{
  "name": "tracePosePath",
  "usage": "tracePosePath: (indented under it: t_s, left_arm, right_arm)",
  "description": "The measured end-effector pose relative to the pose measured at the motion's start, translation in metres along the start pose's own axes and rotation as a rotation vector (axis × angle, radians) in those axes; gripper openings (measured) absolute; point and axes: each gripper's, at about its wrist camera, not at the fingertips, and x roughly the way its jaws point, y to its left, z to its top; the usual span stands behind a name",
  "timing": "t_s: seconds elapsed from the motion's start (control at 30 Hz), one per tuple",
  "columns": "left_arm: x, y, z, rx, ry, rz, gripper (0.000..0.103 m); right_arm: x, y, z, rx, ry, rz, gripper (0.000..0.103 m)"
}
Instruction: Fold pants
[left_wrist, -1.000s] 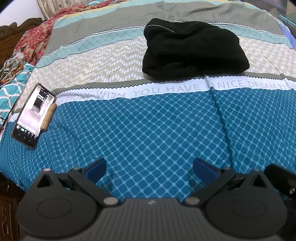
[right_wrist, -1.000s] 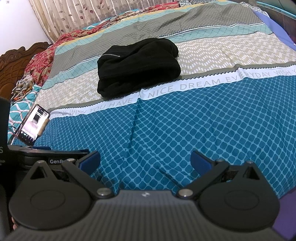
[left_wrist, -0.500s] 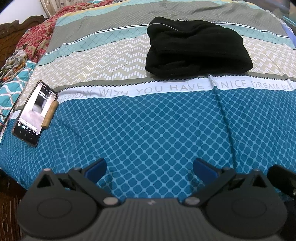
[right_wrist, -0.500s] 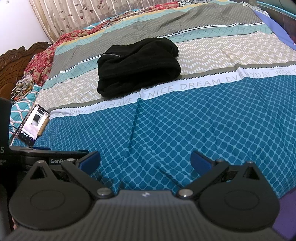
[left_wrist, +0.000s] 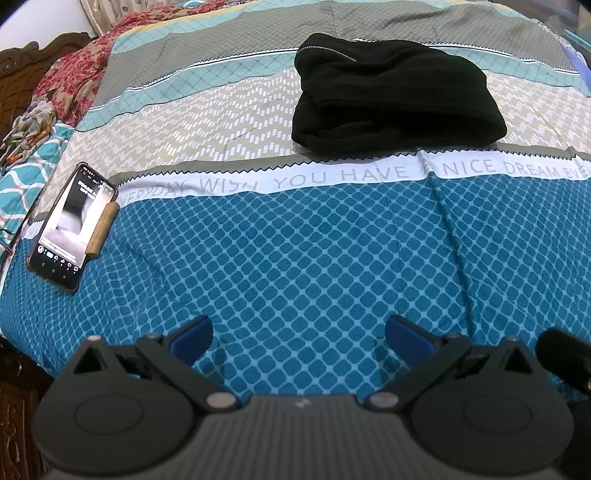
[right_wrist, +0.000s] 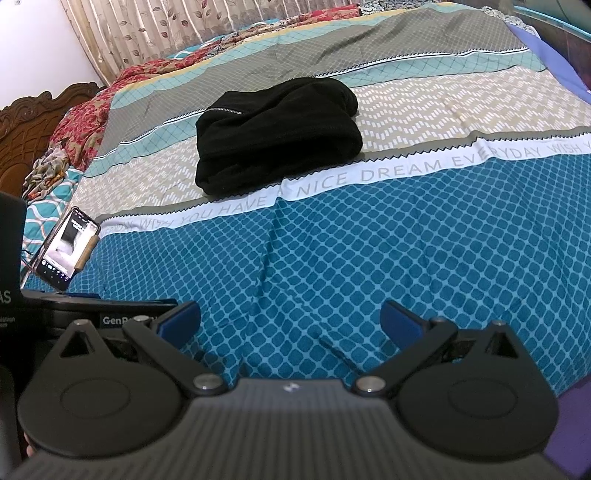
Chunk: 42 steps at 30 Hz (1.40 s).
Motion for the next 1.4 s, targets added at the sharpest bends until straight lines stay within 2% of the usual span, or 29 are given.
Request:
tracePosePath:
  t_s: [1.4]
  left_arm:
    - [0.0047,-0.0007,-0.0011,-0.004,0.010,0.010,0.103]
  right_arm:
    - [0.0001,-0.0014,-0.0001,0.008,-0.006,-0.007,0.103]
